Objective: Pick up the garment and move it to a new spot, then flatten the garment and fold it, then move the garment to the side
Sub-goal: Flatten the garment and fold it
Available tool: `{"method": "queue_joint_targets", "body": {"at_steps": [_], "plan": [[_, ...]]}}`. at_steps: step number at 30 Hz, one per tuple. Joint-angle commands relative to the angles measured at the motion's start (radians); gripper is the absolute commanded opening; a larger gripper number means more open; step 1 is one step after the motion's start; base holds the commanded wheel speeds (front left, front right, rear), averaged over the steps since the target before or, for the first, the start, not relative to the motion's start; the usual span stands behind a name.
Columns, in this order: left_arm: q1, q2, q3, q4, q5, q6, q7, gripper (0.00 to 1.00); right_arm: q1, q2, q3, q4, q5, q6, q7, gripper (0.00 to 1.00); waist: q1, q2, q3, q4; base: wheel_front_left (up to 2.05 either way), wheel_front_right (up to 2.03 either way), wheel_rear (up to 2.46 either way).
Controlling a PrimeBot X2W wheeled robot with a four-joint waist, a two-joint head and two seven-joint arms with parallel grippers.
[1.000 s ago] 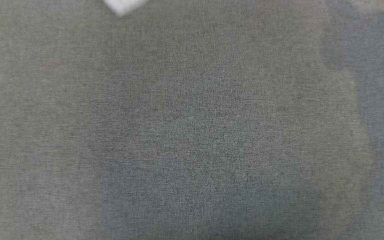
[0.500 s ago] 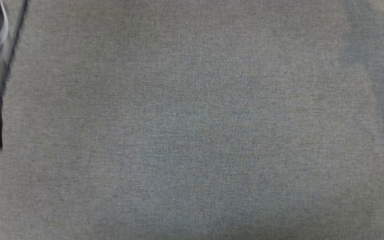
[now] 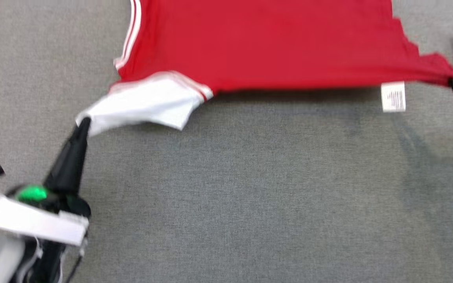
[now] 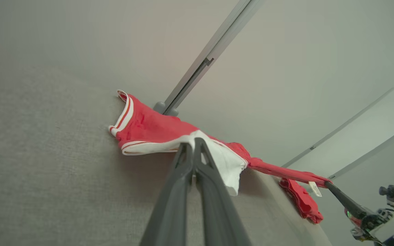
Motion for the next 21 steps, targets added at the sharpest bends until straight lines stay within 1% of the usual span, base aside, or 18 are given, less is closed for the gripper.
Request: {"method": "queue_joint_targets", "body": {"at_steps": [1,7,13,16,17,18,19,21], "plan": [[0.067,0.010,-0.002,-0.036,-0.003,0.016,-0.008,0.00,0.066,-0.013,-0.031,-0.016,0.019,-0.002,-0.007,0.00,0.0000,-0.0001,-0.051,-0.012,0.00,0.00,0.00],[0.238,0.022,-0.044,-0.155,-0.017,0.072,0.001,0.00,0.270,-0.004,-0.124,-0.069,0.010,-0.002,-0.006,0.00,0.0000,-0.0001,-0.112,-0.028,0.00,0.00,0.00],[0.353,0.050,-0.067,-0.296,-0.021,0.146,0.021,0.00,0.447,-0.014,-0.217,-0.129,-0.021,-0.002,-0.006,0.00,0.0000,-0.0001,-0.139,-0.041,0.00,0.00,0.00],[0.391,0.067,-0.064,-0.361,-0.024,0.183,0.029,0.00,0.521,-0.017,-0.265,-0.157,-0.033,-0.002,-0.006,0.00,0.0000,-0.0001,-0.145,-0.047,0.00,0.00,0.00],[0.391,0.067,-0.064,-0.361,-0.024,0.183,0.029,0.00,0.521,-0.017,-0.265,-0.157,-0.033,-0.002,-0.006,0.00,0.0000,-0.0001,-0.145,-0.047,0.00,0.00,0.00],[0.396,0.068,-0.058,-0.394,-0.032,0.198,0.034,0.00,0.550,-0.011,-0.295,-0.167,-0.037,-0.002,-0.006,0.00,0.0000,-0.0001,-0.146,-0.049,0.00,0.00,0.00],[0.396,0.068,-0.058,-0.394,-0.032,0.198,0.034,0.00,0.550,-0.011,-0.295,-0.167,-0.037,-0.002,-0.006,0.00,0.0000,-0.0001,-0.146,-0.049,0.00,0.00,0.00],[0.380,0.063,-0.053,-0.402,-0.038,0.208,0.036,0.00,0.566,0.007,-0.310,-0.168,-0.044,-0.002,-0.006,0.00,0.0000,-0.0001,-0.146,-0.049,0.00,0.00,0.00]]}}
